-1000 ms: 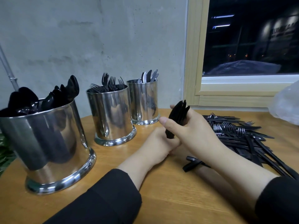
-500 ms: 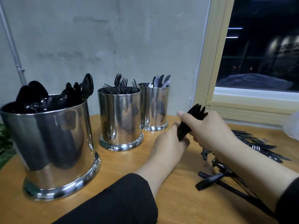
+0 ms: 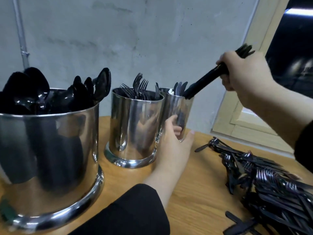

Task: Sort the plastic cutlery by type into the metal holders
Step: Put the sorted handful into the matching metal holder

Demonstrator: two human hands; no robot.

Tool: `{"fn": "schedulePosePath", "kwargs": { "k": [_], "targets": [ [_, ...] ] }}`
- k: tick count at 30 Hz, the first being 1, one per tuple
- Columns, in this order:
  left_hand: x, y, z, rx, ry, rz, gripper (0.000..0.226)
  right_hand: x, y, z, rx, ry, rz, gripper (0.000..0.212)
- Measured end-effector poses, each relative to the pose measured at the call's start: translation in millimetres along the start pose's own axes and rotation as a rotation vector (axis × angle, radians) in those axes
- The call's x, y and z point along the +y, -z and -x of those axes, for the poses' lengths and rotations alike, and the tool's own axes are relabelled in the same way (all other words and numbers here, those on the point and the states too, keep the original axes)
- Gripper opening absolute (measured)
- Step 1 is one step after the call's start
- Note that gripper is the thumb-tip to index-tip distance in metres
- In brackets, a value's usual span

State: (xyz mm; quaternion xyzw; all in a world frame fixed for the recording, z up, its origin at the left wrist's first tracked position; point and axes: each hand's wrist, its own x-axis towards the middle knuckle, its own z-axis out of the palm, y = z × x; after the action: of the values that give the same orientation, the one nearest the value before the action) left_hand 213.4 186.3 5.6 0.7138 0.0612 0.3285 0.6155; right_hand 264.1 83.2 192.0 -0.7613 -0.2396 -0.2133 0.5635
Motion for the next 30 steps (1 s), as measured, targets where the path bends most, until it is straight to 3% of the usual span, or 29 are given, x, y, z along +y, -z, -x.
{"fn": "schedulePosePath", "kwargs": {
  "k": [5, 9, 13, 17, 20, 23, 30],
  "targets": [
    [-6, -5, -2, 0.001, -0.016, -0.017, 0.040, 7, -40, -47, 0.015, 0.046, 0.158, 0.010],
    [-5, -4, 0, -0.036, -0.011, -0.048, 0.033, 29, -67, -65, -0.077, -0.040, 0.307, 0.023],
    [-3, -3, 1, -0.077, -0.021, -0.085, 0.032, 46, -70, -60, -0.249, -0.138, 0.624, 0.065],
    [0, -1, 3, -0.085, -0.054, -0.112, 0.033, 48, -48, -46, -0.156, -0.112, 0.705, 0.085],
    [3, -2, 6, -0.103, -0.102, -0.142, 0.032, 50, -12, -21, -0.059, 0.051, 0.706, 0.070],
    [11, -6, 15, -0.141, -0.166, -0.212, 0.028, 53, 37, 21, -0.143, 0.162, 0.774, 0.053],
    [44, -24, 56, -0.470, -0.377, -0.470, 0.024, 77, 168, 138, -0.404, 0.085, 0.870, 0.037]
  ]
}}
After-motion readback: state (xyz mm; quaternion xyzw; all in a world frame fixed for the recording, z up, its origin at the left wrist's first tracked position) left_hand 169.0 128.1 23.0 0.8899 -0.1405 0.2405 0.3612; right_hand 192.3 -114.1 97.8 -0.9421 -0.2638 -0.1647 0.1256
